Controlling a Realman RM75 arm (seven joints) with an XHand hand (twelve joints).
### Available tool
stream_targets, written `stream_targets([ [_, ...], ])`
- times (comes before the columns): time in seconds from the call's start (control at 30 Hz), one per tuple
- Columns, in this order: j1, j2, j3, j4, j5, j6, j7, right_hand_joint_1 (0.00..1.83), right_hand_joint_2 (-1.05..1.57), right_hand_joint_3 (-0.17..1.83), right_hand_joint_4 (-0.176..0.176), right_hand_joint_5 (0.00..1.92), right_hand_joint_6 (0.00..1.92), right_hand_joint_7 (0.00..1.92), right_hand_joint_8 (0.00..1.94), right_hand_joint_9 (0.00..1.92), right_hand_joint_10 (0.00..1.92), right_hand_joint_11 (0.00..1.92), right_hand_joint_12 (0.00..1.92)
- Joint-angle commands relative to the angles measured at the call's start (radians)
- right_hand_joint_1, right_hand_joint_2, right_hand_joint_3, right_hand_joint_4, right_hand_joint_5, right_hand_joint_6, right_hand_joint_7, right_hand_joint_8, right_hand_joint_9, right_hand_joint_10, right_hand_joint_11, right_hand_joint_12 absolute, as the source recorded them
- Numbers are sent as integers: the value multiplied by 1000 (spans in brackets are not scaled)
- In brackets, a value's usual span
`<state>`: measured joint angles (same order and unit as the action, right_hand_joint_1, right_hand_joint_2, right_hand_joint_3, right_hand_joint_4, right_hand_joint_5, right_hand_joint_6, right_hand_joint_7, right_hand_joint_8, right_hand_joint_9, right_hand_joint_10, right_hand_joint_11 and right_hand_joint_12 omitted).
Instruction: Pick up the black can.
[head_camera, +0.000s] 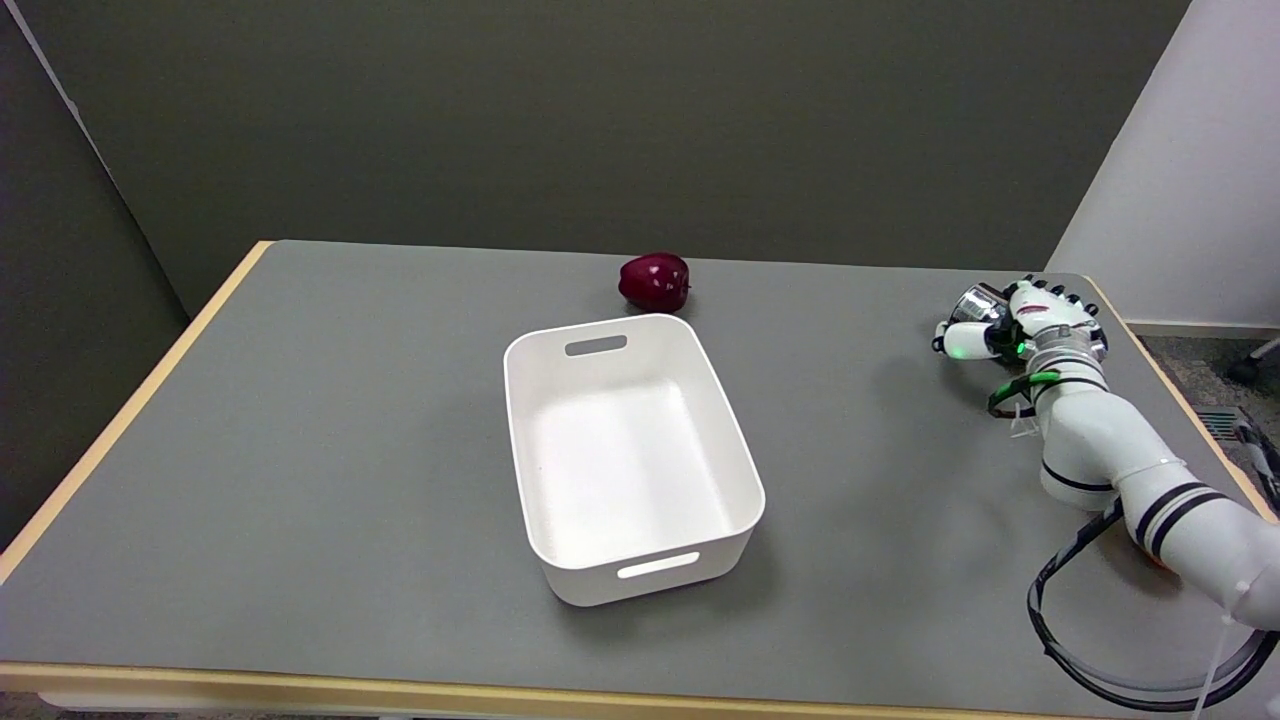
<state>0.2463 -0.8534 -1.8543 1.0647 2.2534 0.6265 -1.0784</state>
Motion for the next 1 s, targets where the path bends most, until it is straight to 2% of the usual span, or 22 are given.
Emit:
stream_targets([
  [0.03,54,-9,-58,-71,45,-9,-7,542,618,952,-98,160,432,210,410,82,728,0,1115],
  [0.17,55,-9,-58,-76,38,-17,-7,653,659,866,-101,193,403,285,390,135,798,4,1203],
  [0.3,55,-9,-58,-76,19,-22,-7,744,662,906,-121,243,495,400,524,272,913,92,1304],
  [0.43,40,-9,-47,-73,-54,-42,-7,871,759,892,-129,368,780,632,845,507,1175,275,1480],
  [0.5,35,-9,-40,-68,-82,-49,-7,1251,986,453,-157,425,985,765,1293,643,1286,394,1609],
  [0.53,33,-9,-33,-65,-103,-55,-6,1269,1093,308,-167,486,1191,747,1432,688,1333,433,1657],
  [0.57,32,-9,-29,-63,-115,-58,-2,1192,1184,222,-173,556,1432,687,1511,715,1371,458,1691],
  [0.6,29,-9,-21,-58,-134,-64,0,1157,1219,195,-176,593,1542,662,1550,729,1401,475,1714],
  [0.8,20,-9,48,-8,-246,-98,31,1164,1182,257,-176,612,1533,676,1564,751,1476,505,1852],
  [1.0,10,-9,113,106,-499,-85,247,1160,1182,275,-176,600,1555,663,1589,766,1541,479,1909],
])
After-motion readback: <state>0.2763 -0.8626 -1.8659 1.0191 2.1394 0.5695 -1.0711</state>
